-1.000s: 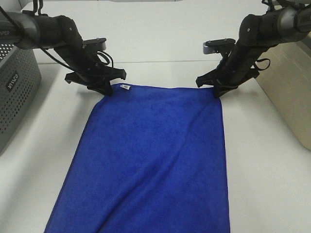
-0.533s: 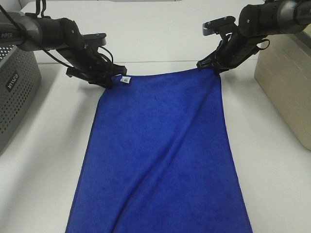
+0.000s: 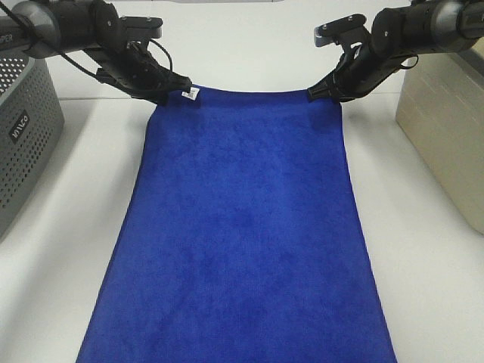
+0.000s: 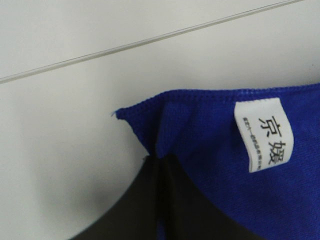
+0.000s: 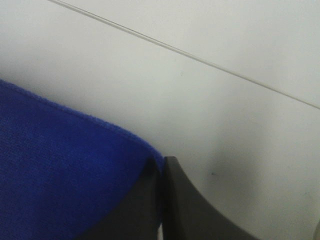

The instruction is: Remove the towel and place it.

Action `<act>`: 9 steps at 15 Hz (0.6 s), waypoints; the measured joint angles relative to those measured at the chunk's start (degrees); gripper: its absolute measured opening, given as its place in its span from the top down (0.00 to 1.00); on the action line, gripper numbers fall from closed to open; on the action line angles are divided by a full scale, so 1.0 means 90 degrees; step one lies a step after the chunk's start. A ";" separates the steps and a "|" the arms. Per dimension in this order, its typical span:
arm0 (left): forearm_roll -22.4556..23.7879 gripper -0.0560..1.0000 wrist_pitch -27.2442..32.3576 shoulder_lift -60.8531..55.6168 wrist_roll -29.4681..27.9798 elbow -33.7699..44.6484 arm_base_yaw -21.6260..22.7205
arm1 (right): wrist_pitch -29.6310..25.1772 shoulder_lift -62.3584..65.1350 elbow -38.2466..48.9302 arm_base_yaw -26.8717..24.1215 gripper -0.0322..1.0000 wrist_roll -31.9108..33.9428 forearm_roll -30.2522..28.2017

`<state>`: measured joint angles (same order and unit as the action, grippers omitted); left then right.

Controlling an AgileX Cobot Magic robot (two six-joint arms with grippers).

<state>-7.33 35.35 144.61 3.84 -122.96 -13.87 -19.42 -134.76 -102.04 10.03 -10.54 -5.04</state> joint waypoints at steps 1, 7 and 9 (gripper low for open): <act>0.0045 0.95 -0.0051 0.0000 0.0000 0.0000 0.0000 | 0.0159 -0.0006 0.0000 0.0000 0.95 0.0000 0.0000; 0.0236 0.95 -0.0662 0.0337 0.0000 -0.0185 0.0013 | 0.0707 -0.0662 -0.0624 0.0000 0.95 0.0000 0.0051; 0.0306 0.95 -0.0891 0.0528 0.0000 -0.0388 0.0038 | 0.0668 -0.0936 -0.1089 0.0000 0.95 0.0000 0.0076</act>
<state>-4.58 27.33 149.37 3.84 -126.45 -13.52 -13.41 -143.18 -111.84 10.03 -10.54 -4.35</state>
